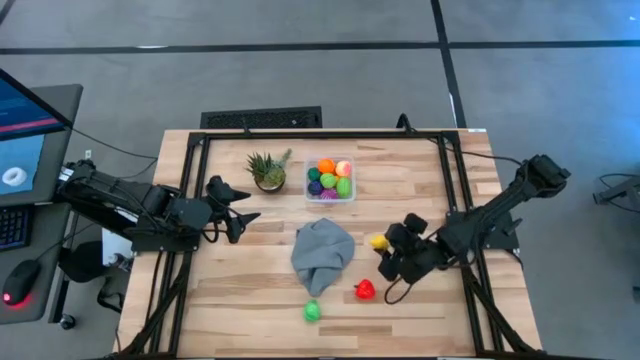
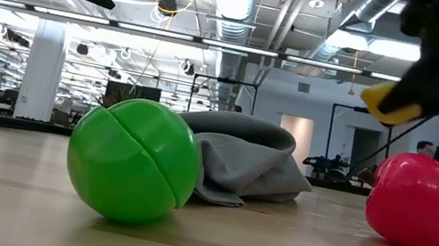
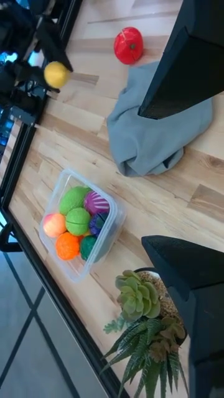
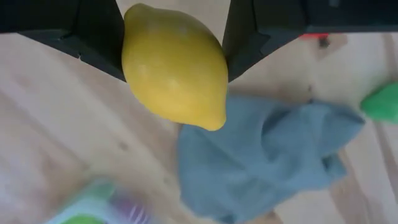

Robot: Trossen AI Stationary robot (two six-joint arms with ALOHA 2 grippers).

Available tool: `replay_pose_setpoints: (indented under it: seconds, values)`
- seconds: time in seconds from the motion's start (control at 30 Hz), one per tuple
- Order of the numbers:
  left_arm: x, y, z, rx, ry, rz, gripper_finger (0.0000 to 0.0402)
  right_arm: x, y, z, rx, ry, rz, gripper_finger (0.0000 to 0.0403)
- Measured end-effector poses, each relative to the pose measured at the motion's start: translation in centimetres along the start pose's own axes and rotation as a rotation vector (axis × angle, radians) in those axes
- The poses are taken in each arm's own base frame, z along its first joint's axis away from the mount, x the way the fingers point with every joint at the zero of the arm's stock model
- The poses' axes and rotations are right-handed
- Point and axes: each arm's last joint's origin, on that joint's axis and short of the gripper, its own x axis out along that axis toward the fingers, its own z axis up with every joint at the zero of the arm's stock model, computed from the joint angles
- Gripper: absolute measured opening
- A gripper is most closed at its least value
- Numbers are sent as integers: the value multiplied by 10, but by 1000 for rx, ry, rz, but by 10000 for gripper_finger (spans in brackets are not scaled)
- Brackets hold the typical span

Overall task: Pick and placing Produce into tupperware
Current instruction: Put the yellow lemon into the transparent container

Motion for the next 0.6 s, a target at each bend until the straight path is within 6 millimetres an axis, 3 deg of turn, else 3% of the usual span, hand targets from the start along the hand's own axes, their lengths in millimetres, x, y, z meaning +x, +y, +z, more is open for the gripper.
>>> replay_pose_setpoints:
  seconds: [0.6]
  values:
    - [0,1,0,26,-14,22,311,29,-52,82,-88,-211,-116,244]
